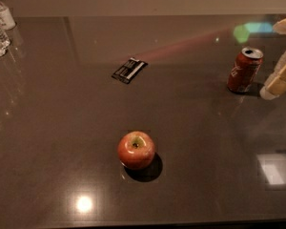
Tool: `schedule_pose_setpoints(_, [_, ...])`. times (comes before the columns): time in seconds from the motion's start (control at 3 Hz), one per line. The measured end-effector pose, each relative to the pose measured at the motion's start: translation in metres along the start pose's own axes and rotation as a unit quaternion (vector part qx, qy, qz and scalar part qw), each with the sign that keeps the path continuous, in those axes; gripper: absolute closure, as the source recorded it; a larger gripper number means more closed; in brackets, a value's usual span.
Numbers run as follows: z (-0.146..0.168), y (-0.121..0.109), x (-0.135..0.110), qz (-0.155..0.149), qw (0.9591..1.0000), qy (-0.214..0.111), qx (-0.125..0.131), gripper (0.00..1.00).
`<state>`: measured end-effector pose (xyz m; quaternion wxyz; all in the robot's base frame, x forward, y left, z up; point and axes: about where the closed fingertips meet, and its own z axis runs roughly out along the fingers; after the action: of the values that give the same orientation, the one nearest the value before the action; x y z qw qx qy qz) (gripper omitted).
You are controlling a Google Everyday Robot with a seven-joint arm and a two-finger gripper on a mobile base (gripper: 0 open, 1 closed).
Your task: Move coke can near apple
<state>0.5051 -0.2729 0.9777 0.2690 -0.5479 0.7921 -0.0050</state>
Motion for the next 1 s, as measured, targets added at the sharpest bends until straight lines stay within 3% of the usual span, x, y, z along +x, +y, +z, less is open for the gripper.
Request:
schedule_pose_setpoints(0.33, [0.015,-0.024,0.005,0.025,0.9993,-0.029,0.002,0.00])
schedule_pose_setpoints(1.0, [0.058,-0.066,0.020,0.076,0.9962,-0.042,-0.003,0.00])
